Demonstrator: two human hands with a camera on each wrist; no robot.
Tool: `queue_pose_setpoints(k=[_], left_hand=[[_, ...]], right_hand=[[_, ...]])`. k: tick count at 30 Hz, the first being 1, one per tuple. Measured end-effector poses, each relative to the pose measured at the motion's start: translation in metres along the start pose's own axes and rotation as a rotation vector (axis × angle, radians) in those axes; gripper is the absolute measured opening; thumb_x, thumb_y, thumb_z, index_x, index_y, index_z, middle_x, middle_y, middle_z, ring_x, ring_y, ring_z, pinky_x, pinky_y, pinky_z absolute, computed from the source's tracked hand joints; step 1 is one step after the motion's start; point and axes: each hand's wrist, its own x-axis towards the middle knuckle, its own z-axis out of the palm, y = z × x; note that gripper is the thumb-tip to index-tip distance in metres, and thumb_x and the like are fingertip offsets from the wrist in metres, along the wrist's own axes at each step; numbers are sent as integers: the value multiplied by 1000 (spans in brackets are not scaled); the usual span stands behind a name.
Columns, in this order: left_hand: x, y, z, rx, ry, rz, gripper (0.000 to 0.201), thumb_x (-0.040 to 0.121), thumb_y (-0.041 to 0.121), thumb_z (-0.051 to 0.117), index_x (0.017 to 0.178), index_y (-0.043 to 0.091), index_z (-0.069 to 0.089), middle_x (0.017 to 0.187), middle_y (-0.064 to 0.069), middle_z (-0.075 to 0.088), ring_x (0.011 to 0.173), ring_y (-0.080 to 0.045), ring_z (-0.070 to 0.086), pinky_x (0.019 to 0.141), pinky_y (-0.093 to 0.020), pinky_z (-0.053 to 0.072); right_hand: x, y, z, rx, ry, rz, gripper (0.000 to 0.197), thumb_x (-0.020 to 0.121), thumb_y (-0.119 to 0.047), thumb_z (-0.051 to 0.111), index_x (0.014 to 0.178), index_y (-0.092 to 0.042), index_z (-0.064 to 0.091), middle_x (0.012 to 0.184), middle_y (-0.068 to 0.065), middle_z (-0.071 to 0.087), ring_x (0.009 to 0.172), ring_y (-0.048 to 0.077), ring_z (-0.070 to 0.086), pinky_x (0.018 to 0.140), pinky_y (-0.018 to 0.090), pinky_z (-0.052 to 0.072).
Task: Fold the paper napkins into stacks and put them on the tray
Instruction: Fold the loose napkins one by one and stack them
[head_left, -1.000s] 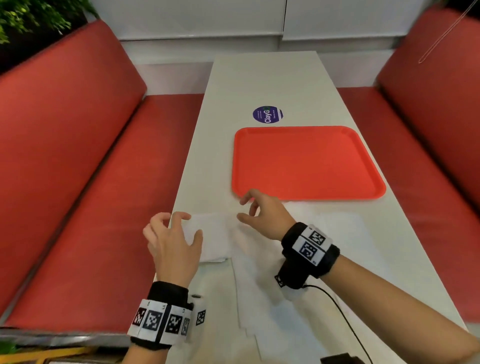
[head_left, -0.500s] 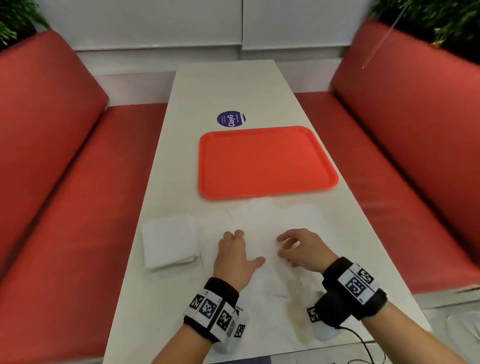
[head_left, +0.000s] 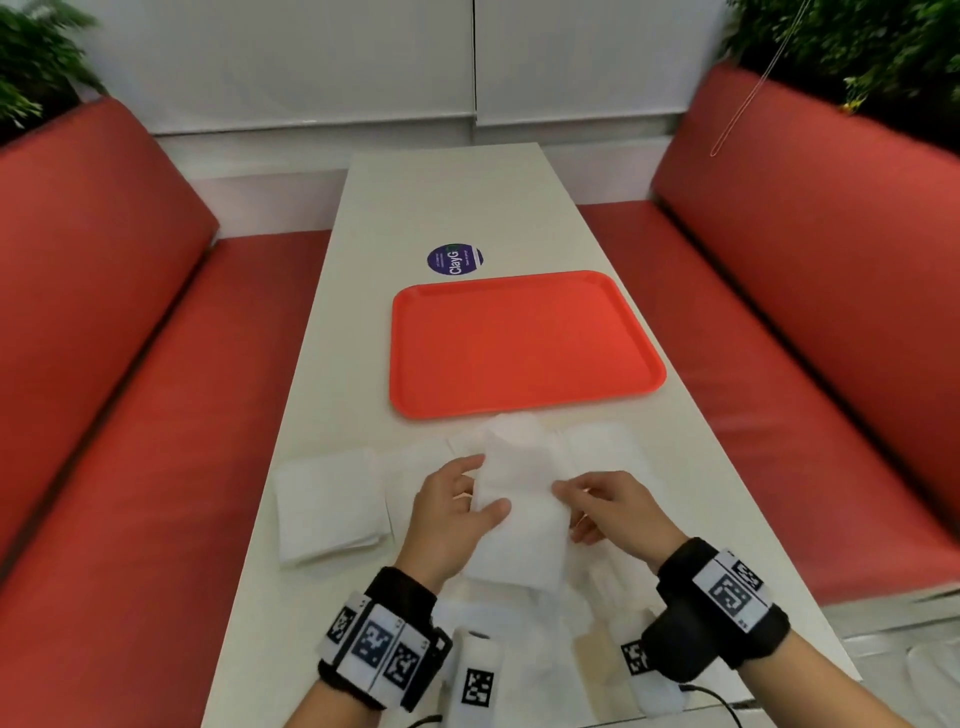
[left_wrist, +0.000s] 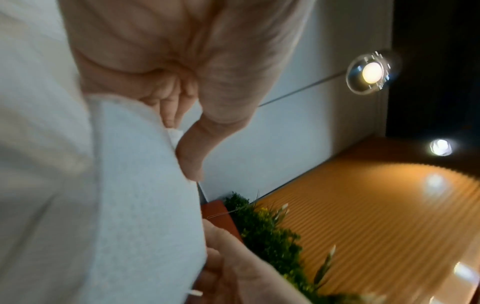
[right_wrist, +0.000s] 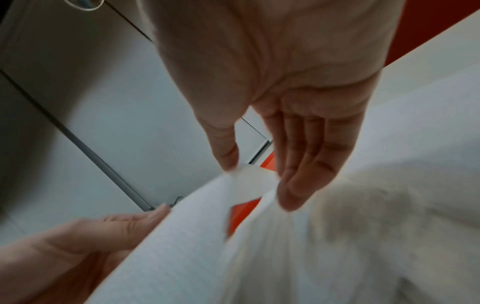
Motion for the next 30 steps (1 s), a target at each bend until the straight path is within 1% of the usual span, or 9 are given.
queue_pose_setpoints(k=[2,4,7,10,12,17,21,24,30], left_hand=[[-4,7,-5,-106,-4,27,49,79,0,76,121,20,60,118,-11,67,98,-24,71,89,-42,57],[-8,14,-8,-177,10,64,51,79,-5,75,122,17,60,115,-10,69,95,-24,72,84,-40,58],[-13,22,-10,-234,23,107,56,76,-3,78,125,17,59,111,-7,71,93,-25,73,81,-38,59],[-17,31,-10,-302,31,90,44,76,24,77,117,12,68,103,-7,76,94,-23,73,84,-41,58],[-17,33,-11,-322,54,82,35,80,32,71,104,7,74,95,-10,77,90,-24,73,80,-38,57],[-15,36,-11,-312,114,168,12,87,11,69,94,5,76,90,-13,77,91,-30,73,84,-41,57],[-17,44,-18,-336,125,237,15,87,13,68,99,7,75,93,-12,77,91,-27,73,82,-38,59],[-18,51,-25,-303,79,304,20,81,16,69,99,11,74,92,-11,77,89,-27,73,80,-40,58],[-14,65,-42,-267,43,456,17,86,-6,62,94,3,73,88,-7,77,82,-19,73,70,-29,60]], right_hand=[[-3,-12,-1,73,-100,26,61,90,-50,60,83,10,67,75,18,70,61,22,67,64,33,56],[-6,-25,0,164,-151,-15,60,89,-51,59,77,7,66,75,18,70,67,25,67,67,34,56],[-7,-41,-1,323,-155,-171,50,83,-37,69,89,13,67,97,22,73,92,37,70,85,48,56],[-6,-53,-2,360,-133,-281,37,79,-26,73,100,4,73,102,17,75,99,37,69,91,55,52],[-5,-57,-2,340,-143,-311,33,79,-25,73,101,0,74,101,15,75,97,36,70,81,50,52],[-4,-62,-3,355,-135,-358,30,82,-26,72,97,0,75,92,24,73,74,28,60,58,29,39],[-6,-67,-7,444,-151,-391,18,89,-2,64,102,9,71,65,-3,70,50,2,53,48,13,37],[-8,-75,-8,524,-136,-403,17,89,8,59,104,11,67,56,-7,68,43,-2,54,43,7,37],[-3,-80,-5,625,-115,-472,31,68,-20,84,95,-7,75,91,26,65,78,28,51,60,25,37]])
